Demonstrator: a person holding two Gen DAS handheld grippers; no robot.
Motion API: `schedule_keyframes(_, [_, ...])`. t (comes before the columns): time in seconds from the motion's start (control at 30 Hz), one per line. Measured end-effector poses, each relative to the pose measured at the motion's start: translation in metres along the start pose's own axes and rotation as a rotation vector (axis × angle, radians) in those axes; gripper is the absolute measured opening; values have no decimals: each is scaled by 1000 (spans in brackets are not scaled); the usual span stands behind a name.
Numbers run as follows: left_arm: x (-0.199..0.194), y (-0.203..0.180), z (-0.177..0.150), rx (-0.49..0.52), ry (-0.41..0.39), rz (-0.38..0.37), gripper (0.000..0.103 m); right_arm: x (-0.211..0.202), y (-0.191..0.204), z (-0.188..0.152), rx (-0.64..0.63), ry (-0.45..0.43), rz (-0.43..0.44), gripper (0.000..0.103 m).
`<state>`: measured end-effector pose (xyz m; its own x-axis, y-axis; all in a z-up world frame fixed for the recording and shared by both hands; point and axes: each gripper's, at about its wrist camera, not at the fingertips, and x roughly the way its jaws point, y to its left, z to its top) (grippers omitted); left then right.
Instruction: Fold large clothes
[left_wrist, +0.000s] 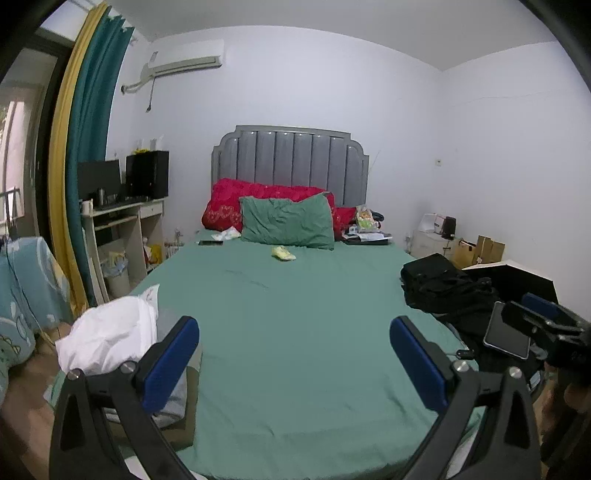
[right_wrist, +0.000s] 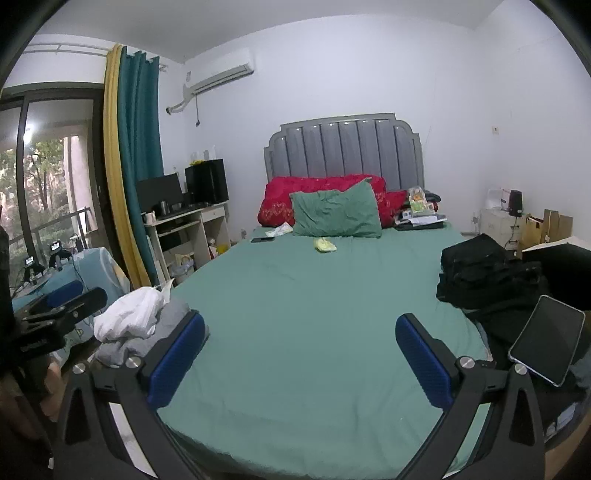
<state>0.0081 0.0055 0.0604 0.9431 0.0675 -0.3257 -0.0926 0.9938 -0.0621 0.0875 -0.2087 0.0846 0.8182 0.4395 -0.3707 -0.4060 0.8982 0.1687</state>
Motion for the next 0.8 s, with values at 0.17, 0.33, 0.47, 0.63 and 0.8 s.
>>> schedule_keyframes(0.17, [6,8,-4,-20,12,7,103,9,3,-5,-6,19,-5,102])
schedule_keyframes(0.33, [8,11,-7,-28,20,5,103,11,5,-8,-7,28,-5,102])
schedule_keyframes(0.47, [6,12,-7,-27,17,3,103,11,7,-8,-7,28,-4,102])
schedule_keyframes(0.63, [3,10,-7,-21,11,-2,103,12,7,-8,-7,28,-3,102])
schedule_keyframes(0.8, [2,9,-8,-20,9,-6,103,12,5,-8,-7,27,0,102])
